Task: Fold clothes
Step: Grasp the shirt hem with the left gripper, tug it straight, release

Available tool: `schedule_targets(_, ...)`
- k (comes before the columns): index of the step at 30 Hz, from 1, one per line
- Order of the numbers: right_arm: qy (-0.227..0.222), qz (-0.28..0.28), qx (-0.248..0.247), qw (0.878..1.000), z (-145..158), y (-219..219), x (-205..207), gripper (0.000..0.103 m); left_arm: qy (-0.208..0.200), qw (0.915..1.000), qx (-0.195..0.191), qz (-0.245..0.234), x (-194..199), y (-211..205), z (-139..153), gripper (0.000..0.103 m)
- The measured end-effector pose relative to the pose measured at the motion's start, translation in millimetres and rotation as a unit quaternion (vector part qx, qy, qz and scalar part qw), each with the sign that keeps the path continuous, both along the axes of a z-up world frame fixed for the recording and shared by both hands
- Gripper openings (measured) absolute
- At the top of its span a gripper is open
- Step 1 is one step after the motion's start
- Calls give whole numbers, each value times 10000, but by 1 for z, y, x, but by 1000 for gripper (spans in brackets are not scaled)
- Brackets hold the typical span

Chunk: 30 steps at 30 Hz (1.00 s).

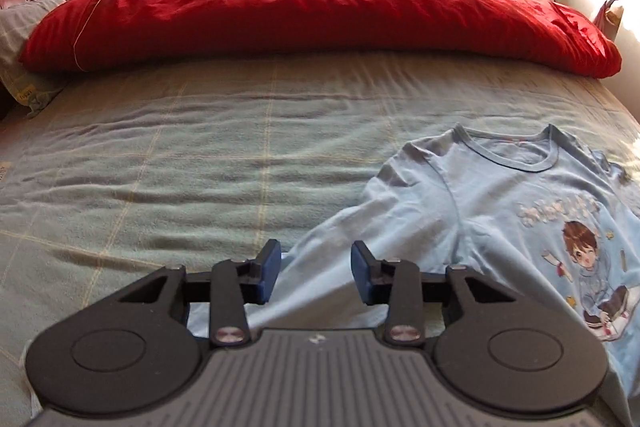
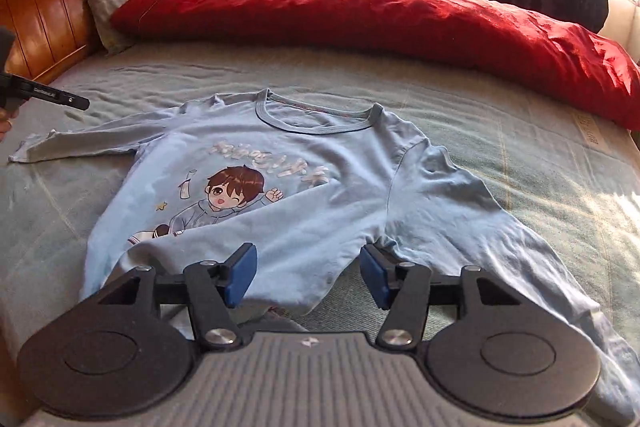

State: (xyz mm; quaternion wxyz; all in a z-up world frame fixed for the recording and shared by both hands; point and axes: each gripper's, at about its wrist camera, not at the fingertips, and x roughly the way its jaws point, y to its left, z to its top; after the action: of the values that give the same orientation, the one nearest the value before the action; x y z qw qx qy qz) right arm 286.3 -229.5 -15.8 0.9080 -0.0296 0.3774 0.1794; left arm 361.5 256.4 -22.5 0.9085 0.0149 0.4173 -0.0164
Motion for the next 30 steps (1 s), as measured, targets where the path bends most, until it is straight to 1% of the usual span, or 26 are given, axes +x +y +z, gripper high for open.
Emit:
schedule_targets(3,22,-151,203,9997,-1,2,-5,62,272,9994,223,23,29,13,-22,33)
schedule_targets(5,3,-206,254,9995,-2,4,-8,63,395,9988,294,-35,36,15,-32,33)
schedule_targets(9,-8,-240,281,9993,-3,5,-10,63,467,9975,402,-332,39,13,-50,34)
schedule_targets(12,-56,-208,324,9992,-2,9,-7,63,523,9961,549,-461,43,13,-61,34)
schedule_targets(15,-113,-106,399,9991,1,15,-7,63,403,9968,477,-498,45,19,-62,35)
schedule_targets(18,-165,-44,449,9988,2,19,-7,65,224,9987,213,-412,45,31,-56,35)
schedule_targets(19,-157,-47,470,9988,2,19,-6,65,230,9988,131,-407,44,36,-55,35)
schedule_targets(21,-143,-52,481,9987,2,19,-5,65,357,9982,163,-457,44,42,-57,35)
schedule_targets(24,-132,-60,464,9988,0,20,-5,65,430,9967,275,-634,39,47,-62,35)
schedule_targets(27,-120,-64,442,9989,-4,21,-4,65,482,9961,236,-707,35,54,-67,36)
schedule_targets(30,-97,-63,449,9989,-6,23,-3,65,552,9953,178,-781,35,55,-69,34)
